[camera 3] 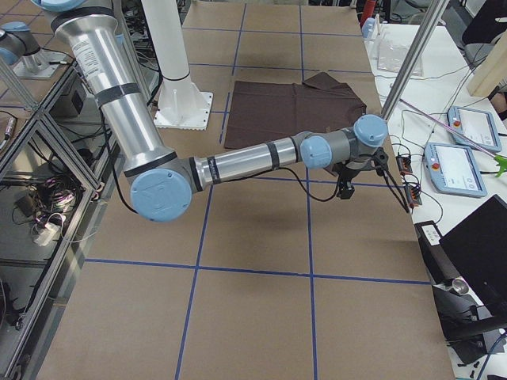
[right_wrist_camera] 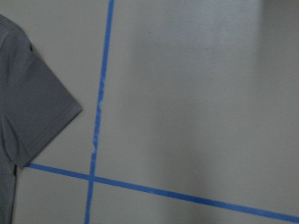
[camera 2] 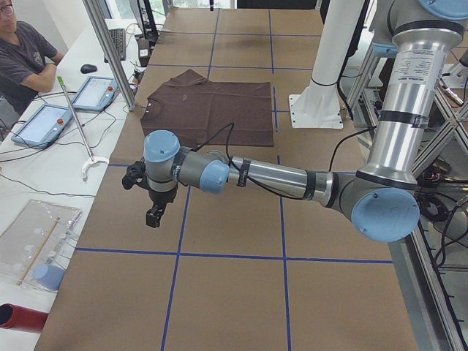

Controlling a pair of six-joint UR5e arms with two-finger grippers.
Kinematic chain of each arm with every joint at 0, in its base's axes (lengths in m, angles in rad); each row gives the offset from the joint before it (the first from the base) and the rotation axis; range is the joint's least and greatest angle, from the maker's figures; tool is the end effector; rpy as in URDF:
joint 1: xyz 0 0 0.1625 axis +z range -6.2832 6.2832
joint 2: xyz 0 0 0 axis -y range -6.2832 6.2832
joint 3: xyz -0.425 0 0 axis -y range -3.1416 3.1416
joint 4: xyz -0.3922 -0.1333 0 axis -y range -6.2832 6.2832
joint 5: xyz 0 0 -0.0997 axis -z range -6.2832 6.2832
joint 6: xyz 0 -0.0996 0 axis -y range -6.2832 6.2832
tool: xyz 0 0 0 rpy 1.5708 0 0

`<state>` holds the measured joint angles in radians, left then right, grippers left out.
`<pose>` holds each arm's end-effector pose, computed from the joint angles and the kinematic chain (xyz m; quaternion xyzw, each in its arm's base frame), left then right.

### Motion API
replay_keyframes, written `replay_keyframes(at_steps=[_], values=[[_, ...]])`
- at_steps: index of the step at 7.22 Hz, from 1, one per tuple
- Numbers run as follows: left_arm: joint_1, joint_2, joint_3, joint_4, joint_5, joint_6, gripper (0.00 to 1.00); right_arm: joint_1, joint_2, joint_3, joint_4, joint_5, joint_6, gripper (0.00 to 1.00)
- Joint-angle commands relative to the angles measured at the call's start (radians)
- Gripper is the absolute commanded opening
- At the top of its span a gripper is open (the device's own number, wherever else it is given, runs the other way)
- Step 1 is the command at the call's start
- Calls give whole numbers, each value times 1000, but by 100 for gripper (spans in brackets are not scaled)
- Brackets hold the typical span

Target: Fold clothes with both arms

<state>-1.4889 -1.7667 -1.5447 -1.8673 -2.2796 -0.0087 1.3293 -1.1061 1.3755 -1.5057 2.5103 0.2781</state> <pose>-0.0198 -0.5960 0.5358 0.2012 0.3471 0.1135 0.9089 -0.1117 -0.6749 0.4608 0.0288 -0.4695 -0.0593 0.8805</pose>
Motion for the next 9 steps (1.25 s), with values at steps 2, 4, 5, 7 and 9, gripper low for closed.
replay_keyframes(at_steps=[2,4,5,7,9], values=[[51,-19,23,-26,8,-1,100,-239,75,-116,398,-235,519,99],[55,-20,38,-32,8,-4,100,-315,155,-232,423,-270,599,100],[55,-22,40,-33,8,-4,100,-330,213,-304,421,-301,599,99],[55,-28,40,-32,8,-2,100,-361,233,-352,423,-363,596,99],[55,-28,38,-32,8,-2,100,-364,238,-380,423,-378,581,99]])
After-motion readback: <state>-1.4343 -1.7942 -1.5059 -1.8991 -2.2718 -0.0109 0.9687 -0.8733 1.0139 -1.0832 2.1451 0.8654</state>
